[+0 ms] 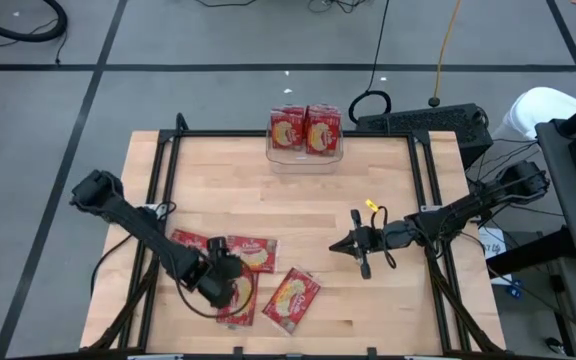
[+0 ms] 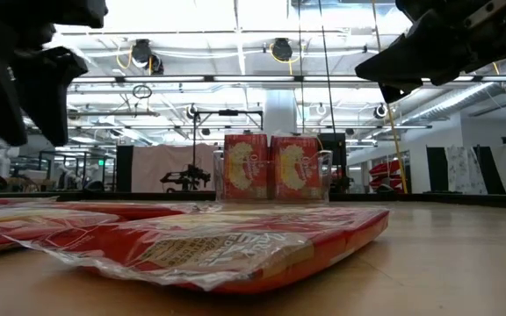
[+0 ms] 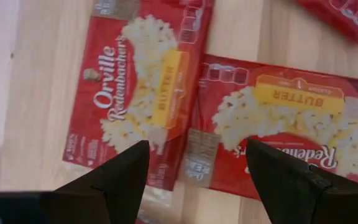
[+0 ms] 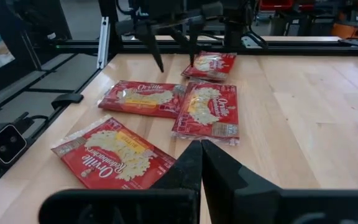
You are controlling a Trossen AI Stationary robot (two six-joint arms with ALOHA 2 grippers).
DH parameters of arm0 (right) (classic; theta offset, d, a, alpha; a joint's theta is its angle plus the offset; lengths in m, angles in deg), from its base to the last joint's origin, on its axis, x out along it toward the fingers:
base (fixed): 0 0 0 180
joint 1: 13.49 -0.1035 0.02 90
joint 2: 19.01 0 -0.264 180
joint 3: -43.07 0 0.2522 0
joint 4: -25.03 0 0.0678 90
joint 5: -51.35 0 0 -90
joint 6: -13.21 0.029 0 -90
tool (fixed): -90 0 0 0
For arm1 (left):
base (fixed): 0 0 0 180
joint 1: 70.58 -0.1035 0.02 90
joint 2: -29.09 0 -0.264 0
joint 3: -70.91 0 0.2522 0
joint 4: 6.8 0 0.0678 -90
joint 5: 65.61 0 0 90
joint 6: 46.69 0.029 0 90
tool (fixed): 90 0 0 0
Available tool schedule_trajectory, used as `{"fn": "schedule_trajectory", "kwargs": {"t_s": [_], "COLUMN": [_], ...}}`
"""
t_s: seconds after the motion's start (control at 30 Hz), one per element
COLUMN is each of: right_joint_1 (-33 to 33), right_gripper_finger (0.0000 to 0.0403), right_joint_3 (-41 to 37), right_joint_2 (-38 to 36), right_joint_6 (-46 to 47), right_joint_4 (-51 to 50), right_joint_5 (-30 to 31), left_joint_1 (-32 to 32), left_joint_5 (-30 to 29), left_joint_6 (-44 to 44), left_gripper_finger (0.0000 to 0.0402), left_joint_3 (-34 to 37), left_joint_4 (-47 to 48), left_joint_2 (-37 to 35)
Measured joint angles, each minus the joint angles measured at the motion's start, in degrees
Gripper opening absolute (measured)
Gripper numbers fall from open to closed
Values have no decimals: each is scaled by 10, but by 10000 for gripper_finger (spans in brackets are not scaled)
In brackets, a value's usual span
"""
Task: Sort popcorn bags into baskets
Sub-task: Put the red popcorn bag into the transparent bin
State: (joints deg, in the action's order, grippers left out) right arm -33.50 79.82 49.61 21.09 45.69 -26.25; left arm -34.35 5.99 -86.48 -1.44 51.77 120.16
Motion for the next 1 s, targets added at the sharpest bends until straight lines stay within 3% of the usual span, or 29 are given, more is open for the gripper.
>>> {"fn": "schedule_trajectory", "kwargs": {"t_s": [0.4, 0.6, 0.73, 0.8, 1.0], "right_joint_1": [0, 0, 0, 0, 0], "right_gripper_finger": [2, 2, 2, 2, 2], "right_joint_3": [0, 0, 6, 16, 47], "right_joint_2": [17, 82, 129, 147, 189], "right_joint_6": [67, 91, 92, 91, 88], "right_joint_4": [18, 94, 154, 159, 159], "right_joint_5": [30, 30, 29, 28, 26], "left_joint_1": [12, -31, -76, -99, -149], "left_joint_5": [-92, -158, -163, -154, 27], "left_joint_6": [11, 33, 86, 126, 260], "left_gripper_finger": [273, 273, 273, 273, 273], "left_joint_3": [0, -1, -1, -1, -1], "left_joint_4": [28, 8, -33, -73, -224], "left_joint_2": [92, 102, 103, 102, 102]}}
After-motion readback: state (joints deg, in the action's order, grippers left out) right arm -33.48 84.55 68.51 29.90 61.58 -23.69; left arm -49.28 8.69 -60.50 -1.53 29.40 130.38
